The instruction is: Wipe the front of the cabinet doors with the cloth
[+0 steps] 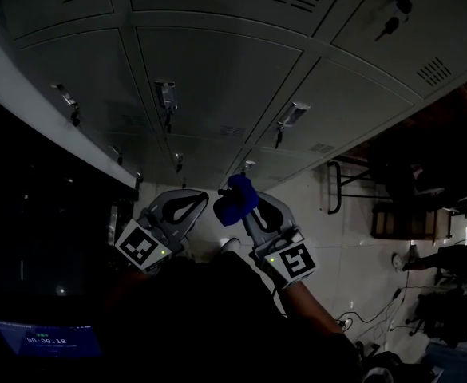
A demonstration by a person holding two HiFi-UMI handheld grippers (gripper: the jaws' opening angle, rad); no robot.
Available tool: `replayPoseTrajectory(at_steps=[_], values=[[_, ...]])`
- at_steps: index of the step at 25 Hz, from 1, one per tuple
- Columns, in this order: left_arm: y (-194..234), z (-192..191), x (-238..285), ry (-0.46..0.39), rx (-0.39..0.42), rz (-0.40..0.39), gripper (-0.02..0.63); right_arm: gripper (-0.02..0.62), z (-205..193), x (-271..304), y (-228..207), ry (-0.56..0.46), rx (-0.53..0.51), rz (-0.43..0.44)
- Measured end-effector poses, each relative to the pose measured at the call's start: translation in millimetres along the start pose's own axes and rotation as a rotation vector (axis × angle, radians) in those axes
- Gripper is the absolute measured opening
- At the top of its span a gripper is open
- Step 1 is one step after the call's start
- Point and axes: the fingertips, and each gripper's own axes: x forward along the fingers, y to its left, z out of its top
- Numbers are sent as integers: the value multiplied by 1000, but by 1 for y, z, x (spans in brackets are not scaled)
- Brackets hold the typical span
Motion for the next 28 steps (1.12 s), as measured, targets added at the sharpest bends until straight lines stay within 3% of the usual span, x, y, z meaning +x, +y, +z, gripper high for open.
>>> replayPoseTrajectory(at_steps=[15, 28], values=[[-11, -17, -29, 47, -57, -67, 4, 69, -28, 2, 34, 30, 85, -54], [-31, -5, -26, 39, -32, -2, 3, 69, -8, -10, 34, 1, 7, 54]])
